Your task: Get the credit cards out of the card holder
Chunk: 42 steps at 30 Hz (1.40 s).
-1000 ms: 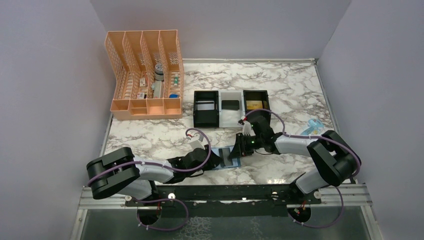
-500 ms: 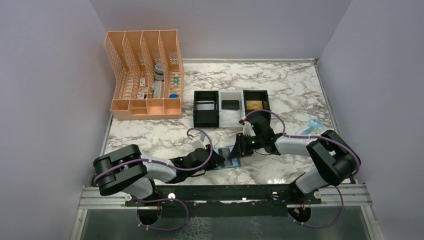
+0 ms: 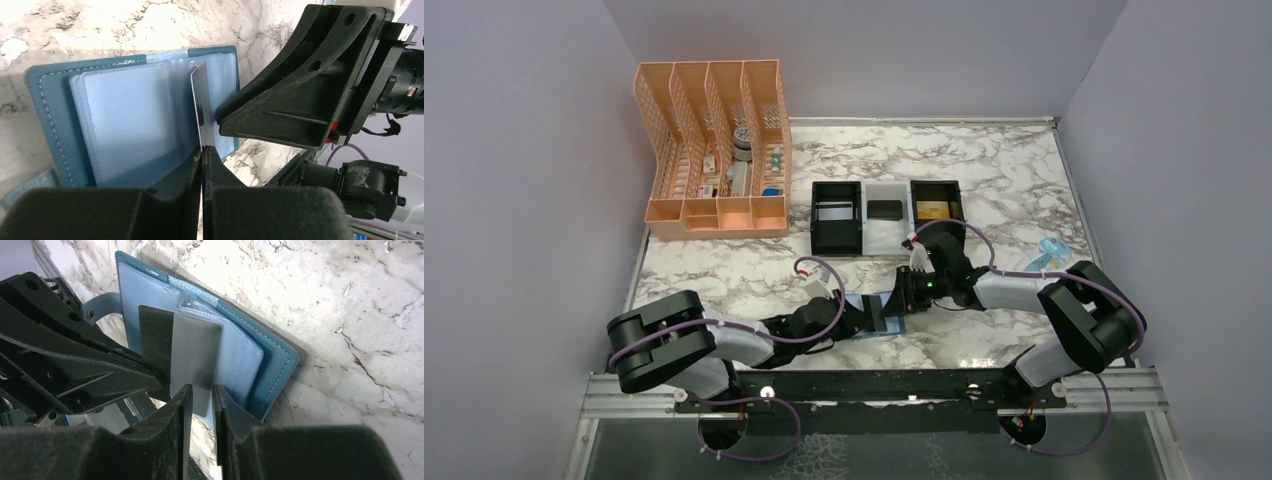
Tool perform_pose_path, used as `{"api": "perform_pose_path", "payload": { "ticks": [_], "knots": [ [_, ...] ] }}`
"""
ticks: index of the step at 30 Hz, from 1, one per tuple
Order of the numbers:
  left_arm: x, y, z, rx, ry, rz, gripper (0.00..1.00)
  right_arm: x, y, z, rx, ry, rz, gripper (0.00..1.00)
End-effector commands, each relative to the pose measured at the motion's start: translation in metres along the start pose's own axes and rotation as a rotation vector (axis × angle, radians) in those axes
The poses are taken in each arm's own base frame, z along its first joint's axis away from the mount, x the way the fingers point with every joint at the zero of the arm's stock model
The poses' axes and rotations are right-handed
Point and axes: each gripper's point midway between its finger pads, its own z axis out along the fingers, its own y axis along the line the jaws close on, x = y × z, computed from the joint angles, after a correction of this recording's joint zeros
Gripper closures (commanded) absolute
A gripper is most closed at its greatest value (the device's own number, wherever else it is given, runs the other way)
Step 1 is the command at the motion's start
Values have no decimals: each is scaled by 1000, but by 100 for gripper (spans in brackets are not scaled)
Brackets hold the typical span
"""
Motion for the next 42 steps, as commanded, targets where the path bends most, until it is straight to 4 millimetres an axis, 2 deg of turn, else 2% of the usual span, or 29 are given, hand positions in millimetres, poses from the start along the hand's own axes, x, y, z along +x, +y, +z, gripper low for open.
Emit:
{"api": "perform_pose_path", "payload": {
  "ticks": [1, 7, 14, 17, 21, 28, 32, 36, 40, 42],
  "knots": [
    [-11, -1, -6, 24, -52, -33, 96, 19, -45, 1, 189, 30, 23, 77],
    [-10, -2, -6, 25, -45, -32, 96, 10, -31, 0, 139, 25, 13, 77],
    [-9, -5, -4, 29, -39, -24, 96, -17, 16, -11, -8, -4, -65, 75],
    [-9, -5, -4, 29, -40, -23, 93, -25, 28, -13, -45, -26, -85, 74],
    [-8, -6, -3, 30, -35, -16, 90, -24, 28, -5, -76, -10, -80, 73],
    [-8, -12, -1, 41, -30, -1, 75, -8, -3, 8, 16, 37, -14, 74],
    [-8, -15, 0, 49, -29, 13, 72, 0, -14, 11, 49, 51, 11, 75],
    [-10, -17, -1, 55, -34, 14, 80, 0, -16, 10, 61, 43, 15, 75],
    [-13, -11, -5, 41, -52, 5, 100, -6, -12, 6, 64, 18, -1, 75],
    [-15, -9, -7, 33, -59, 6, 100, -10, -8, 3, 59, 3, -15, 75]
  ]
}}
